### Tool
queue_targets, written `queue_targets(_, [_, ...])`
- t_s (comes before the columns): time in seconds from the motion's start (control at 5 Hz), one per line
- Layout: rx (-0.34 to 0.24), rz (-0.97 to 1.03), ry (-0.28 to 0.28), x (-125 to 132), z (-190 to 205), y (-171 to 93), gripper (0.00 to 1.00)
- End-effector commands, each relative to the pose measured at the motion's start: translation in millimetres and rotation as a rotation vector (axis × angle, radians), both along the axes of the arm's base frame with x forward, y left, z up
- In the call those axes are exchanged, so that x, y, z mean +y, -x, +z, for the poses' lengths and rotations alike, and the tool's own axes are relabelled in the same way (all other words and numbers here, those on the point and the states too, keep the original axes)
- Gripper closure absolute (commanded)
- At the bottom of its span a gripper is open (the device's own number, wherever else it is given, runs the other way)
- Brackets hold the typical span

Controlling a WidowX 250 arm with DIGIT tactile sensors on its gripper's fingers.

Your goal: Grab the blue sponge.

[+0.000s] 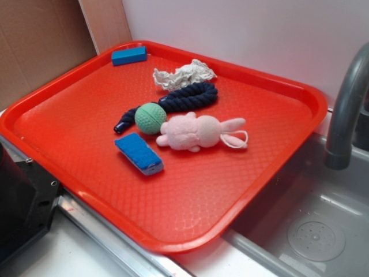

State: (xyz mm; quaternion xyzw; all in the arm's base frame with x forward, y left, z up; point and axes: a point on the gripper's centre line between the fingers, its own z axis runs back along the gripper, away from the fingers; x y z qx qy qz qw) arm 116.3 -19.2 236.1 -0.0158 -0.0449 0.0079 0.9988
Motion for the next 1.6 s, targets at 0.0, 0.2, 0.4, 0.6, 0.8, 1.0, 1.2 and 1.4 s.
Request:
queue_targets(0.0, [0.000, 0.000, 0.000, 0.0, 0.0, 0.0, 0.00])
queue_targets(0.2, [0.000, 0.250, -0.041, -1.8, -50.0, 2.6, 0.00])
queue_targets(0.4, [-0.117, 0.490, 0.138, -18.2, -72.0, -9.0, 0.00])
queue_targets(0.6, [-0.162, 0.738, 0.137, -30.8, -87.4, -29.6, 0.00])
queue_targets(0.8, [-0.146, 0.851, 0.196, -44.2, -115.7, -56.1, 0.00])
queue_targets(1.0, [-0.069, 0.844, 0.148, -49.8, -140.4, -67.8, 0.00])
queue_targets(1.2, [-0.031, 0.820, 0.104, -45.2, -160.5, -65.5, 0.00])
queue_targets(1.4, [0.037, 0.816, 0.045, -34.3, -186.5, -57.6, 0.00])
